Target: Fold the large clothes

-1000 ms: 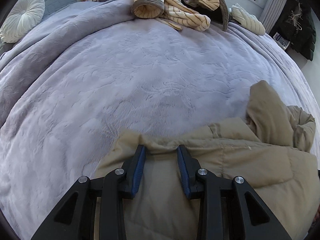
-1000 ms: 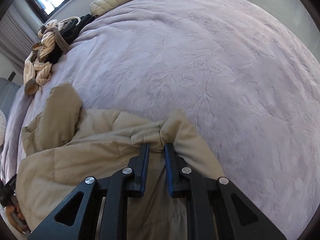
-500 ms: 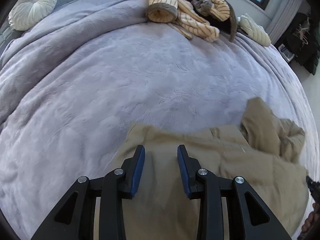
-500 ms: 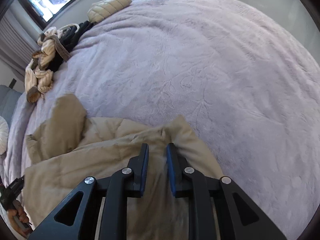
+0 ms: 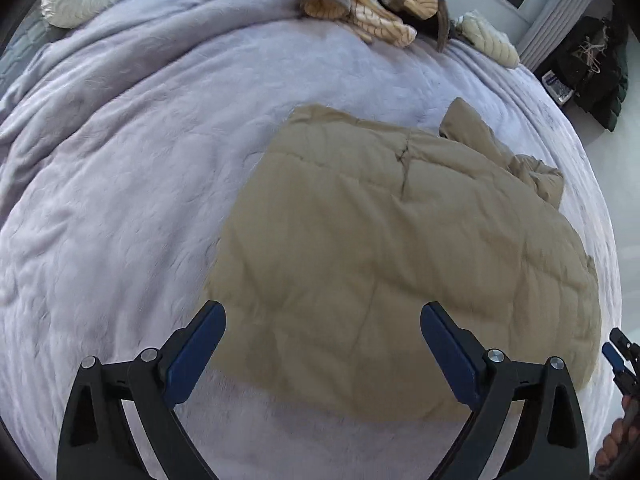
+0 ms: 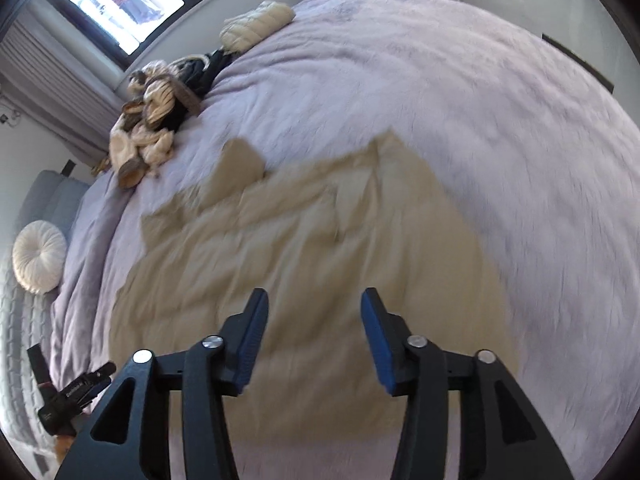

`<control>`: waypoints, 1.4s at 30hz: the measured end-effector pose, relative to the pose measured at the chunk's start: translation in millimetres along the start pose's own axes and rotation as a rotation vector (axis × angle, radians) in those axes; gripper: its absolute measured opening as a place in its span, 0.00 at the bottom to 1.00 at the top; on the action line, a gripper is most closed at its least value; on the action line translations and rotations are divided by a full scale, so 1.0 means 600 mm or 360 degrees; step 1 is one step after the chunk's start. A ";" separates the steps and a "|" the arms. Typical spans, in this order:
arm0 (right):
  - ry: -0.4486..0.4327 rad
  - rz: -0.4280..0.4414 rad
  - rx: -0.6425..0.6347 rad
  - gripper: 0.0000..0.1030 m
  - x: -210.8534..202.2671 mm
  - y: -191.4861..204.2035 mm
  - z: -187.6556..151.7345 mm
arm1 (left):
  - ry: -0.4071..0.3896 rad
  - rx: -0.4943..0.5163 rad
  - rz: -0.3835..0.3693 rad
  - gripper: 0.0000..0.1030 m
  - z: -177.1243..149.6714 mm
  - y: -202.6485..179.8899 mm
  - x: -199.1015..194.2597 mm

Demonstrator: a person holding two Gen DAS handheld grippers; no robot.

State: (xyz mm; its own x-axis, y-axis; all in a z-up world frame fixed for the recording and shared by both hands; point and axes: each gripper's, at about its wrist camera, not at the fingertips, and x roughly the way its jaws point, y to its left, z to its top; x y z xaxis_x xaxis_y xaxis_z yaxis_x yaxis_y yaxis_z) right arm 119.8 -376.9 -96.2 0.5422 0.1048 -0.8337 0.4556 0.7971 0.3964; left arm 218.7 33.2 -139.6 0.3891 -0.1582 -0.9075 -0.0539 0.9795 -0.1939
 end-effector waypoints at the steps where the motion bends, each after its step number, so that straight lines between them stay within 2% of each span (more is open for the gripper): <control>1: 0.0027 0.0021 0.0018 0.54 -0.004 -0.003 -0.020 | 0.0002 0.0006 -0.0007 0.96 -0.010 0.002 -0.003; 4: 0.0080 0.0066 0.0089 0.67 -0.009 -0.019 -0.059 | 0.0027 -0.0032 -0.0059 0.96 -0.034 0.016 -0.005; 6: 0.0103 0.0112 0.0153 0.72 -0.010 -0.034 -0.086 | 0.0058 -0.0067 -0.0045 0.96 -0.042 0.027 0.000; 7: 0.0105 0.0146 0.0182 0.80 -0.009 -0.041 -0.096 | 0.0079 -0.0101 -0.0030 0.96 -0.046 0.036 0.005; 10: 0.0154 0.0257 0.0305 0.84 0.002 -0.064 -0.120 | 0.0117 -0.0258 -0.0071 0.96 -0.054 0.067 0.016; 13: 0.0207 0.0342 0.0509 1.00 0.020 -0.095 -0.142 | 0.0162 -0.0383 -0.0150 0.95 -0.064 0.093 0.031; 15: 0.0228 0.0396 0.0602 1.00 0.031 -0.110 -0.150 | 0.0195 -0.0452 -0.0221 0.95 -0.072 0.107 0.043; 17: 0.0268 0.0481 0.0664 1.00 0.043 -0.119 -0.154 | 0.0255 -0.0509 -0.0359 0.95 -0.079 0.117 0.062; 19: 0.0281 0.0499 0.0670 1.00 0.055 -0.122 -0.152 | 0.0312 -0.0608 -0.0535 0.95 -0.087 0.124 0.086; 21: 0.0269 0.0504 0.0676 1.00 0.063 -0.124 -0.146 | 0.0315 -0.0658 -0.0612 0.95 -0.090 0.125 0.102; 25: 0.0264 0.0629 0.0786 1.00 0.098 -0.138 -0.138 | 0.0247 -0.0670 -0.0599 0.96 -0.072 0.114 0.128; 29: 0.0260 0.0696 0.0870 1.00 0.134 -0.143 -0.126 | 0.0205 -0.0687 -0.0610 0.96 -0.040 0.107 0.151; 32: 0.0225 0.0770 0.0886 1.00 0.153 -0.138 -0.110 | 0.0189 -0.0783 -0.0618 0.99 -0.021 0.110 0.180; 36: 0.0198 0.0774 0.0957 1.00 0.184 -0.134 -0.090 | 0.0170 -0.0881 -0.0595 0.98 -0.002 0.113 0.197; 37: 0.0197 0.0773 0.0978 1.00 0.186 -0.136 -0.089 | 0.0159 -0.0881 -0.0601 0.94 -0.001 0.114 0.194; 38: 0.0198 0.0776 0.0995 1.00 0.186 -0.136 -0.090 | 0.0146 -0.0874 -0.0617 0.76 0.002 0.115 0.192; 39: 0.0199 0.0783 0.1008 1.00 0.185 -0.137 -0.091 | 0.0135 -0.0861 -0.0672 0.54 0.004 0.116 0.190; 40: 0.0201 0.0785 0.1019 0.98 0.185 -0.138 -0.091 | 0.0130 -0.0857 -0.0723 0.45 0.006 0.116 0.189; 41: 0.0204 0.0786 0.1038 0.93 0.185 -0.139 -0.092 | 0.0115 -0.0840 -0.0759 0.32 0.008 0.116 0.182; 42: 0.0214 0.0785 0.1061 0.85 0.185 -0.141 -0.094 | 0.0096 -0.0799 -0.0766 0.26 0.012 0.113 0.174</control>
State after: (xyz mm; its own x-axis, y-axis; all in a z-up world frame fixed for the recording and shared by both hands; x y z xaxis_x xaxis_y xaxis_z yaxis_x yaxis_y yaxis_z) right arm 101.2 -399.3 -243.9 0.7190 0.4528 -0.5272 0.5330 0.1275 0.8364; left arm 262.0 84.1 -244.7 0.4254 -0.5811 -0.6938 -0.3125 0.6252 -0.7152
